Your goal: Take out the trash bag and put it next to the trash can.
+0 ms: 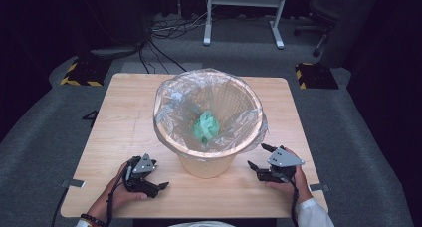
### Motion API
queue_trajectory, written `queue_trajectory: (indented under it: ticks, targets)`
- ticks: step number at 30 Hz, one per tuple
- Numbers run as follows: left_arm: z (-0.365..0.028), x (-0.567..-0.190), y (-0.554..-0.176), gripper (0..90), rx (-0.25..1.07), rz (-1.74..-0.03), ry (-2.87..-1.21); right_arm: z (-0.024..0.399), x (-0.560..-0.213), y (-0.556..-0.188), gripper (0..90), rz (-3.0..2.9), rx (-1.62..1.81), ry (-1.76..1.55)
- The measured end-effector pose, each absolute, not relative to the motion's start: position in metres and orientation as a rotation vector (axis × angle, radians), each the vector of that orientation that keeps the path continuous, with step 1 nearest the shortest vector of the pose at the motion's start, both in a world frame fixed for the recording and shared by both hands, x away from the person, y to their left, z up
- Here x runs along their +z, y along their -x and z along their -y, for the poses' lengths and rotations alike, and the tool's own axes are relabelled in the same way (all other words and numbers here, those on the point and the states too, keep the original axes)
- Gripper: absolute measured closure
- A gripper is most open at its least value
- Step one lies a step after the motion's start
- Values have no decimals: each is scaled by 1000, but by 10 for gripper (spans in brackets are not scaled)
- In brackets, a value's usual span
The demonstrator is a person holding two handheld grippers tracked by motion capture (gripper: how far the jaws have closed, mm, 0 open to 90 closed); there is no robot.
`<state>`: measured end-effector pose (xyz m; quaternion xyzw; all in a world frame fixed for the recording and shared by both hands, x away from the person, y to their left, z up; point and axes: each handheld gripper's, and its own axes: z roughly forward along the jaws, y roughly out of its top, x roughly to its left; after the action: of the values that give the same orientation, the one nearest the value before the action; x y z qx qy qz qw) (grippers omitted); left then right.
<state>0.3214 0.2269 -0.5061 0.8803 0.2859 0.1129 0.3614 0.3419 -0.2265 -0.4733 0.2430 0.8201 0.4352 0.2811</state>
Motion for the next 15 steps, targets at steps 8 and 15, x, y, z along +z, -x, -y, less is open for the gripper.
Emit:
queue_trajectory:
  ticks: [8,15]
  targets:
    - [-227,-506,-322,84,279,-736,-2267,226,-454,-332,249,-1990,1229,-661]
    - [-227,-506,-322,84,281,-733,-2268,214,-433,-320,260,-1866,1257,-611]
